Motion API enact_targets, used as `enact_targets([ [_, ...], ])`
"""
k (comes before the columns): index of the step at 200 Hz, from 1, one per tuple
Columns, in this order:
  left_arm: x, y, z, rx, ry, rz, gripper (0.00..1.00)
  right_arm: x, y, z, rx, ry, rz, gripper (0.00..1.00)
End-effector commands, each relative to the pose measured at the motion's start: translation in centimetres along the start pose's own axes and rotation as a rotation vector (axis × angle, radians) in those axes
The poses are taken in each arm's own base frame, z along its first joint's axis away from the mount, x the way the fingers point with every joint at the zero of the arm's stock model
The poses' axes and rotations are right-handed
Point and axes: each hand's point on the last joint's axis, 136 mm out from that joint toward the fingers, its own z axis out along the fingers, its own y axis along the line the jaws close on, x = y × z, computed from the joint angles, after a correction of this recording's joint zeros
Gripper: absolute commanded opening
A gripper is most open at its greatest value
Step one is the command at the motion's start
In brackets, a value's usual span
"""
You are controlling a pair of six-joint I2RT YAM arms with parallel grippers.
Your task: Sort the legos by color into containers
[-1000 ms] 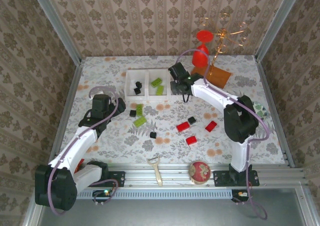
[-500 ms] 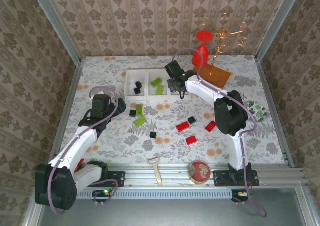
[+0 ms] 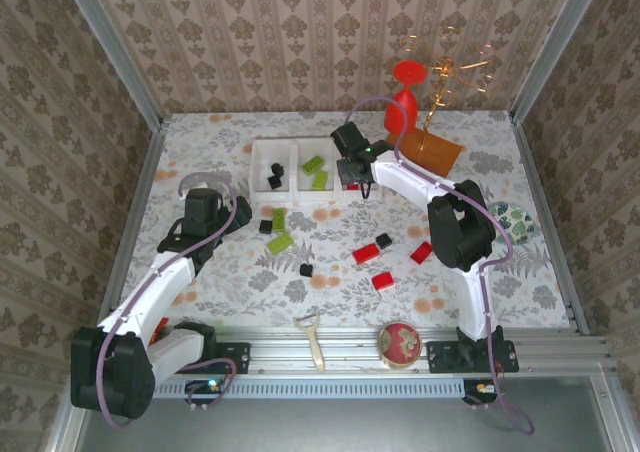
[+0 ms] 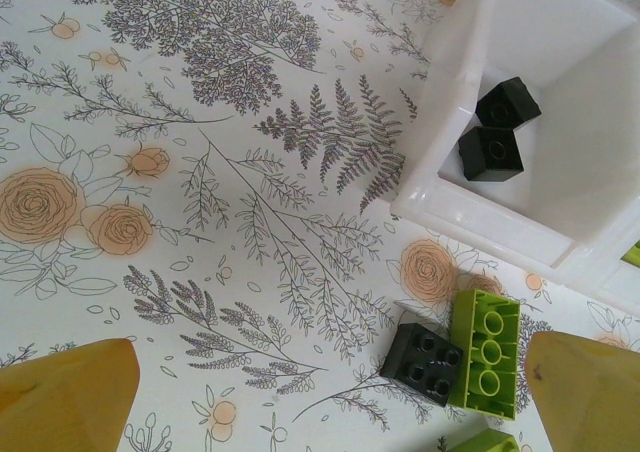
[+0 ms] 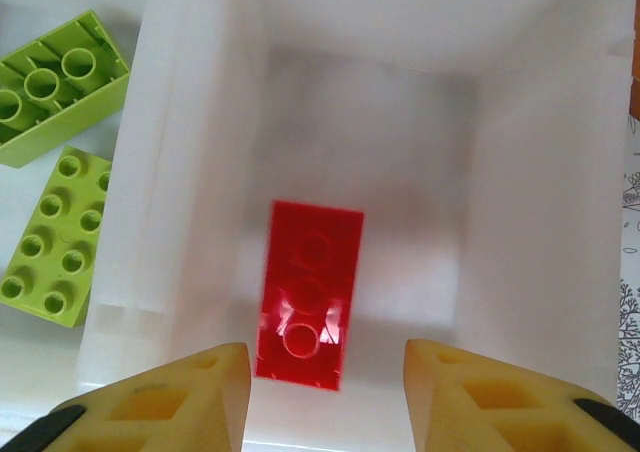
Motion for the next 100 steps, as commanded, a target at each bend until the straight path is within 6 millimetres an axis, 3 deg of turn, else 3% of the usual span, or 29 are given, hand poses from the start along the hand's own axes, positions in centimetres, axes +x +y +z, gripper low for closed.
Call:
enact_targets([
  [1, 0.2, 0.2, 0.2, -0.001, 0.004, -0.023, 1.00, -0.1, -0.8, -0.2, 0.036, 0.000, -0.005, 0.48],
  [55, 0.4, 0.2, 0.3, 0.005, 0.015, -0.003, 1.00, -0.4, -0.9, -1.9, 0.010, -0.024, 0.013, 0.50],
  [100, 1.5, 0.3, 0.2, -0.001, 0.067, 0.045, 0.95, 0.1, -1.4, -4.0, -0.004, -0.050, 0.037, 0.59],
])
